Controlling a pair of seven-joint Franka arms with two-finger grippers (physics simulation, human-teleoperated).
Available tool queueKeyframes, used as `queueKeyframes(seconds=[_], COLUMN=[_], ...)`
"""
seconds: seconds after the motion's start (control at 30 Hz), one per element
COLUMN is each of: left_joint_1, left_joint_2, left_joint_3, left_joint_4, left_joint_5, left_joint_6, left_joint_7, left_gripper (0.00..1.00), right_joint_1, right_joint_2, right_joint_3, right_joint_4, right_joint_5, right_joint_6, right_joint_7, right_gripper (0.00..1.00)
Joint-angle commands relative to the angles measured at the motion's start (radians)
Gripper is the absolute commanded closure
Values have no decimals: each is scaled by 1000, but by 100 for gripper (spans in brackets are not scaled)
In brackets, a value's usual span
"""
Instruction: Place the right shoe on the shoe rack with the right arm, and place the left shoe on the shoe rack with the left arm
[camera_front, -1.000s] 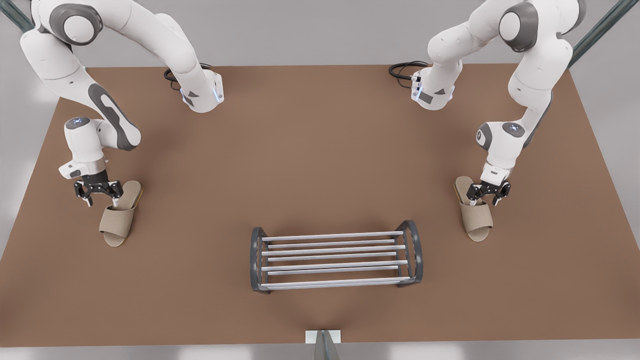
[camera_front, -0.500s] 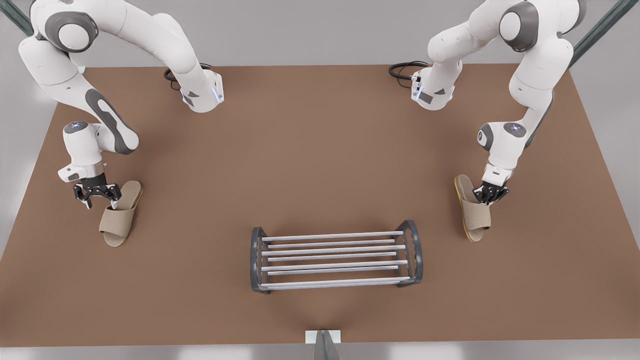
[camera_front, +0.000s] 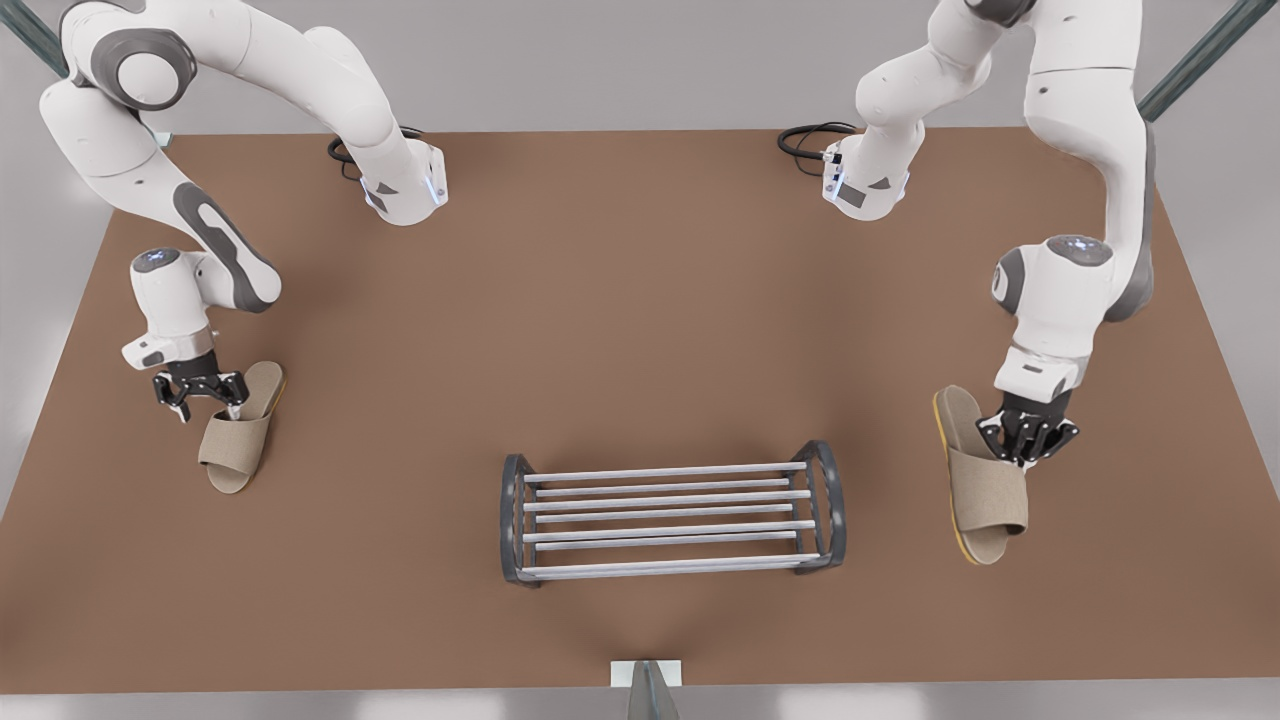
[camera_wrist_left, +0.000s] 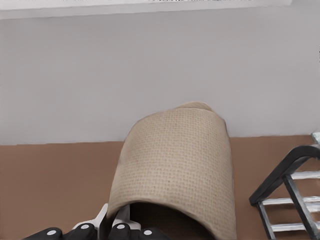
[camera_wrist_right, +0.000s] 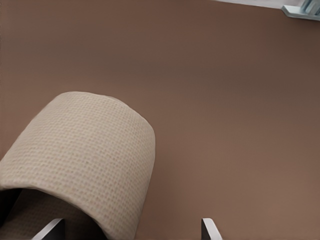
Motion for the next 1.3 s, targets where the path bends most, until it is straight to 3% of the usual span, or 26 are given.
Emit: queueKeyframes(seconds=[0.0, 0.17, 0.3, 0.63, 0.83, 0.93, 0.97, 1.2, 1.27], left_joint_1=[-2, -93, -209, -303, -427, -467, -488, -594, -590], left_joint_2=[-12, 3, 10, 31, 63, 88, 100, 295, 336], left_joint_3=[-27, -117, -117, -116, -117, -116, -116, -99, -97], left_joint_4=[45, 249, 267, 334, 357, 377, 400, 542, 549], left_joint_5=[5, 92, 169, 207, 351, 374, 374, 679, 753], left_joint_6=[-312, -544, -585, -679, -720, -737, -761, -783, -769], left_joint_7=[-184, -368, -506, -610, -780, -819, -826, -958, -987], left_gripper=[79, 79, 79, 79, 79, 79, 79, 79, 79], right_joint_1=[3, 3, 1, 0, -2, -8, -10, -48, -57], right_joint_2=[2, 12, 10, 30, 53, 53, 53, 53, 53], right_joint_3=[4, 6, 6, 20, 41, 41, 41, 75, 76], right_joint_4=[0, 15, 25, 45, 57, 54, 54, 49, 48], right_joint_5=[8, 13, 13, 16, 23, 23, 23, 23, 22], right_joint_6=[-1, -1, -1, -1, -1, -1, -1, -1, -1], right_joint_7=[13, 13, 13, 18, 21, 21, 21, 29, 30], right_gripper=[0, 0, 0, 0, 1, 56, 63, 79, 79])
